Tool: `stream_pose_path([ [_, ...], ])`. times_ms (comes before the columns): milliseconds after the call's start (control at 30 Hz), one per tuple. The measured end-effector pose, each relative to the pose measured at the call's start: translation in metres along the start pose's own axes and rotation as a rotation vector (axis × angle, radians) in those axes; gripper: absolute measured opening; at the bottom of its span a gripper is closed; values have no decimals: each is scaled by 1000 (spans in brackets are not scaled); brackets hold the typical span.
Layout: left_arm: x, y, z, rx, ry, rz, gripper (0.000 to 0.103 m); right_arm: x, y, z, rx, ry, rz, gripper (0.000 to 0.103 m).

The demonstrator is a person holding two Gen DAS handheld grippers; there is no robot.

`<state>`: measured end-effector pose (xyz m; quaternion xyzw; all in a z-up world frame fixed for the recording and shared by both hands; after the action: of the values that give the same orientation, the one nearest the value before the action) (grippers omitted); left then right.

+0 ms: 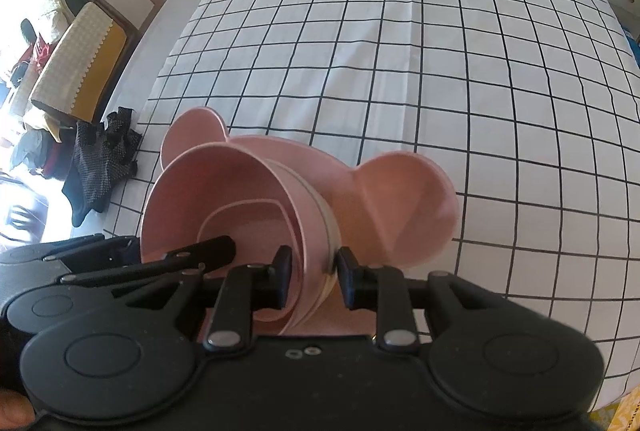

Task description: Organize plates and bowls

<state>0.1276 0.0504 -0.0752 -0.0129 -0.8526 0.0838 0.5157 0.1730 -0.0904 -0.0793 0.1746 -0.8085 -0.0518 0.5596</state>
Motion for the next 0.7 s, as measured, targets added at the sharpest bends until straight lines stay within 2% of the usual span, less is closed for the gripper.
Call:
stream_pose_path([
  [367,12,1,4,-27,-37,-4,34,14,6,6,16,-40,-5,30],
  [567,18,6,7,-18,-45,7,37,22,11,11,43,-72,-9,33],
  [700,24,9,9,-3,-62,0,47,29,12,14,54,-93,-14,38],
])
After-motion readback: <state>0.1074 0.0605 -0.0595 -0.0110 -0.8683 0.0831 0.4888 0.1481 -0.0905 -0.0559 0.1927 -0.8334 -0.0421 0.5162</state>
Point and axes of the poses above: each gripper's, at about its wrist camera, not at the fingertips, and x roughly against the way its jaws point, y to its left, z to its underside, the point moved 1 cm from there along -x, roughly the way its jaws point, and after that the axes turned 6 degrees about -y, right-handed, at the moved point
